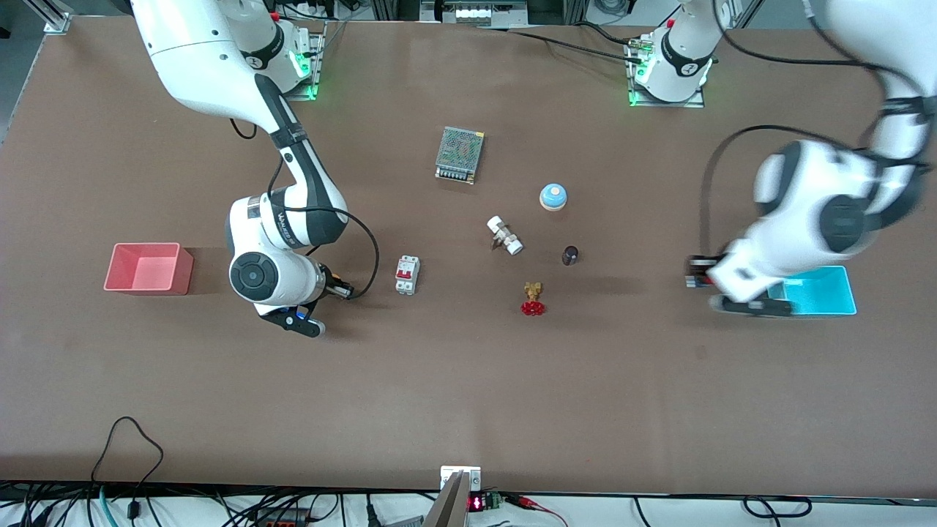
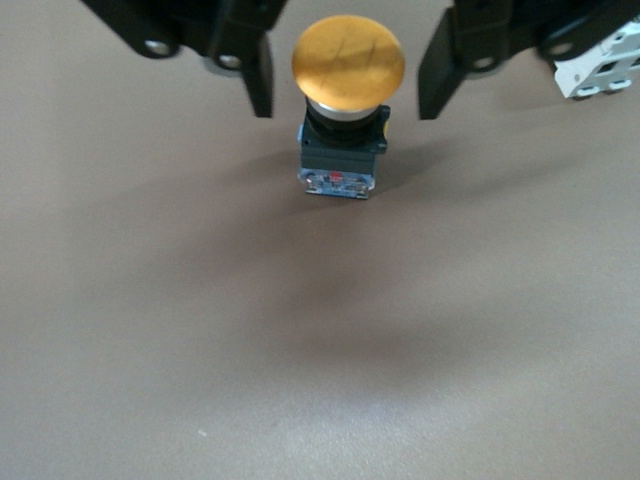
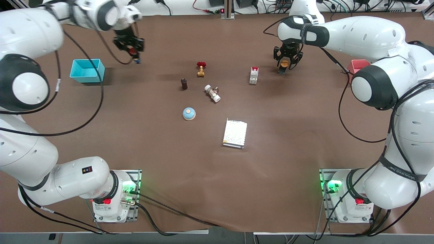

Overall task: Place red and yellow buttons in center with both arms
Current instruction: 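Set the yellow button down mid-table while the left gripper carries red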

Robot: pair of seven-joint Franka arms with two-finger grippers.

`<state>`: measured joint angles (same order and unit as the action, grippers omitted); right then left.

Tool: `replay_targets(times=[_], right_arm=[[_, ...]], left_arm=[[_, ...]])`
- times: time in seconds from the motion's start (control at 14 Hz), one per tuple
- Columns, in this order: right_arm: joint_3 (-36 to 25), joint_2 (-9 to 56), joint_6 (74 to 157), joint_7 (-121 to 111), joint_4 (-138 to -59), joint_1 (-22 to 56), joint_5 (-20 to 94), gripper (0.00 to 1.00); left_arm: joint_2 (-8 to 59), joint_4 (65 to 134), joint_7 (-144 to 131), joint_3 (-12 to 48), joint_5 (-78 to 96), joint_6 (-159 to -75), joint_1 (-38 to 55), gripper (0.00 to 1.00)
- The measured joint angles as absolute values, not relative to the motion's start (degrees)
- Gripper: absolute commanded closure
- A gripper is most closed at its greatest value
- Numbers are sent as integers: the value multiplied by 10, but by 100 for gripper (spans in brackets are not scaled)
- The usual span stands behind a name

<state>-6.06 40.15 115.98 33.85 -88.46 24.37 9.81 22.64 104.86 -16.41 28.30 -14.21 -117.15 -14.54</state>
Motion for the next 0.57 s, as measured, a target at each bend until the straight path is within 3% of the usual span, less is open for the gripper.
replay_targets(times=[0.21,0.57], right_arm=[[-64,396,1154,338,-861,243,98,0],[-74,312,1067,336,-794,211,98,0]], left_arm=[[234,1089,-298,284,-208,-1220,-75,69],[245,1161,-350,277,-223,-1336,-76,68]])
